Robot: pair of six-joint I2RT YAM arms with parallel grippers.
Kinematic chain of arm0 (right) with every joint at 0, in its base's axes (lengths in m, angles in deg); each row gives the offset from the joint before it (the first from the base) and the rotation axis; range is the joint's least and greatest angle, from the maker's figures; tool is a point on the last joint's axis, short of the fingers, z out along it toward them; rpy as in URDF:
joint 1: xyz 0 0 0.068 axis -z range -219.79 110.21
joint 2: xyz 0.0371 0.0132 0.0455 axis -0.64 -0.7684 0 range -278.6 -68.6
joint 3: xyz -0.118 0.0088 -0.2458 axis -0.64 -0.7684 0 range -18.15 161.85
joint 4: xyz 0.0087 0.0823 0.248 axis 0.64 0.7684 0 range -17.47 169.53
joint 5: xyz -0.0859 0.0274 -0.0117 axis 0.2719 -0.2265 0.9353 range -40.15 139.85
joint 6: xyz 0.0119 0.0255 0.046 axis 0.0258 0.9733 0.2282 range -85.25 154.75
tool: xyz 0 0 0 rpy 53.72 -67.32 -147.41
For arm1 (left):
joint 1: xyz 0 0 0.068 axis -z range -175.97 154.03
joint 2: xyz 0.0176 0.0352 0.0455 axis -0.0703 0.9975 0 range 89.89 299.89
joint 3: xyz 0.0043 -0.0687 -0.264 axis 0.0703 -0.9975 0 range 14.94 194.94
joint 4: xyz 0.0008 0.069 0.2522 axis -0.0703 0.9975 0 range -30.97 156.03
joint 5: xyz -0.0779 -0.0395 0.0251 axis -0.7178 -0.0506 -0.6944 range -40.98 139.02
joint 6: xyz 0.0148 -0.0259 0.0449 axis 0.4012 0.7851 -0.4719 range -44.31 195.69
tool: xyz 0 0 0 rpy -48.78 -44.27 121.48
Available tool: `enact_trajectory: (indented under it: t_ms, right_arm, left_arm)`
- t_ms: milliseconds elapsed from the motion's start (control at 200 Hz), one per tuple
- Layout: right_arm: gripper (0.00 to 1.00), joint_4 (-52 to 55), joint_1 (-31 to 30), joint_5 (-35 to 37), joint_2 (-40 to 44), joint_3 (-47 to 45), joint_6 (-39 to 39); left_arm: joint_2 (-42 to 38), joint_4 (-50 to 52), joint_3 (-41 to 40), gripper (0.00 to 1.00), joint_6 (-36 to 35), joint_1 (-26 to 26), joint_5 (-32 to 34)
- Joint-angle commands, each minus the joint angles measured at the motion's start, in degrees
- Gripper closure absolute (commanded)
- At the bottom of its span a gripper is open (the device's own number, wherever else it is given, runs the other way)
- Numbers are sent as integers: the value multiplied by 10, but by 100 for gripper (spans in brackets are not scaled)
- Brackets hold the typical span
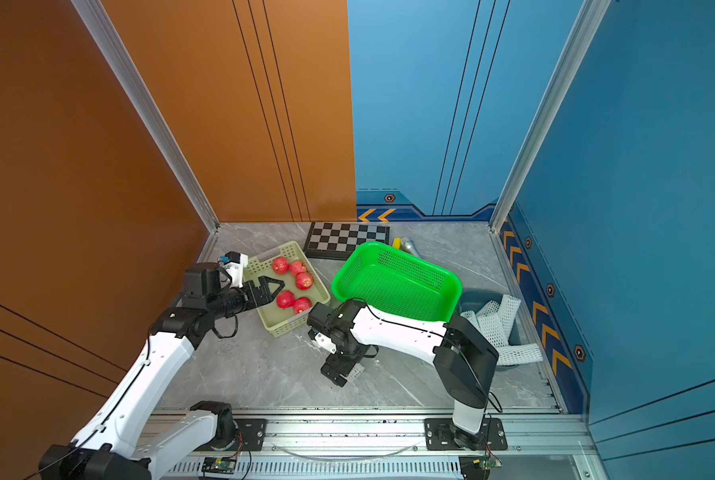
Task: Remove foam nets from apples
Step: Remove the foam net from the apple.
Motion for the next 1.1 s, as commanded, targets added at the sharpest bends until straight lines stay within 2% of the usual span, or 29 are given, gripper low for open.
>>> enact_trajectory:
  t_ms: [0, 90, 215, 260, 335, 456, 796, 1097]
  right_arm:
    - [5, -39, -5, 31, -27, 7, 33]
    - [9, -69, -7, 50, -37, -6, 51]
    - [30, -118, -14, 79, -26, -40, 76]
    - [32, -129, -16, 81, -21, -51, 82]
    - [27, -142, -24, 78, -13, -70, 84]
    - [0, -156, -35, 83, 2, -101, 84]
    - [0, -202, -30, 110, 49, -174, 102]
    - [21, -230, -27, 109, 66, -204, 100]
  left_arm:
    - [-6, -16, -3, 2, 0, -7, -16]
    - [-4, -16, -4, 2, 0, -8, -17]
    - [-1, -16, -1, 2, 0, -12, -20]
    - [2, -16, 1, 2, 1, -13, -24]
    - [6, -16, 2, 2, 2, -15, -26]
    - [4, -20, -1, 2, 5, -15, -28]
    - [6, -21, -3, 2, 9, -15, -30]
    - [8, -21, 1, 2, 10, -14, -35]
